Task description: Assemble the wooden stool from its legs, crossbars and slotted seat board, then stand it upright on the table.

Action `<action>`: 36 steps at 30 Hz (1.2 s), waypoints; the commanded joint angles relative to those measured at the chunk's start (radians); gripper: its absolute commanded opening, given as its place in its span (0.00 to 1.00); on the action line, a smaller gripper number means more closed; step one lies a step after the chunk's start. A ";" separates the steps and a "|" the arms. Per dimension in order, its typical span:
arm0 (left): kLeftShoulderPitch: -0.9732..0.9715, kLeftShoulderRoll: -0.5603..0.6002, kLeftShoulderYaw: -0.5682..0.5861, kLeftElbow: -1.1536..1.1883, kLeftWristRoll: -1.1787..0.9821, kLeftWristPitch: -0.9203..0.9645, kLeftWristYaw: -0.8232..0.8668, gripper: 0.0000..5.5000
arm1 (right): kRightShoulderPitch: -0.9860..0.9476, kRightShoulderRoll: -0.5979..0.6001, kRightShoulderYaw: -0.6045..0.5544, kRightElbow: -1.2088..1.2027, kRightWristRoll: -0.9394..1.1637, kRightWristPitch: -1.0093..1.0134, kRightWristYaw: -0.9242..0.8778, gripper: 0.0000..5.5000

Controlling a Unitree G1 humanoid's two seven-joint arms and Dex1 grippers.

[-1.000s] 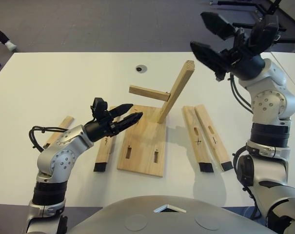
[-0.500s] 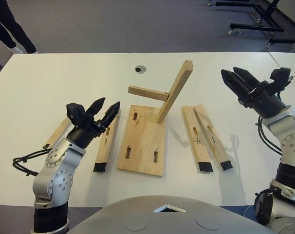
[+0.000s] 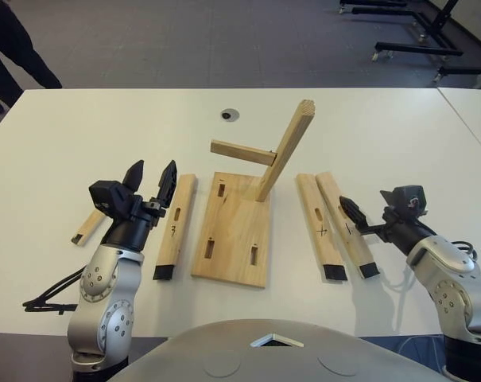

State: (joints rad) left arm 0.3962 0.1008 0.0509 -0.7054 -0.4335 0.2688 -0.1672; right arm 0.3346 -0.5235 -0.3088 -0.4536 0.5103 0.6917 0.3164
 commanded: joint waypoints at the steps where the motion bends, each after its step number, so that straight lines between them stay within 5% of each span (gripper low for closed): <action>1: 0.011 -0.004 -0.001 -0.026 0.014 -0.004 0.022 0.66 | 0.044 -0.018 0.011 -0.012 -0.019 0.032 0.019 0.97; 13: 0.017 -0.010 -0.001 -0.031 0.021 -0.005 0.045 0.66 | 0.112 -0.028 0.087 -0.005 -0.102 0.030 0.052 0.97; 31: -0.038 0.005 0.021 0.022 0.041 -0.005 0.051 0.66 | 0.173 -0.009 0.160 -0.032 -0.150 0.045 0.067 0.39; 36: -0.061 0.019 0.022 0.061 0.088 -0.029 0.044 0.66 | 0.176 0.019 0.153 -0.055 -0.149 0.042 0.038 0.37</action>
State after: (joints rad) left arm 0.3475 0.1060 0.0710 -0.6629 -0.3679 0.2419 -0.1186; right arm 0.4909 -0.5223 -0.1581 -0.5202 0.3704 0.6986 0.3684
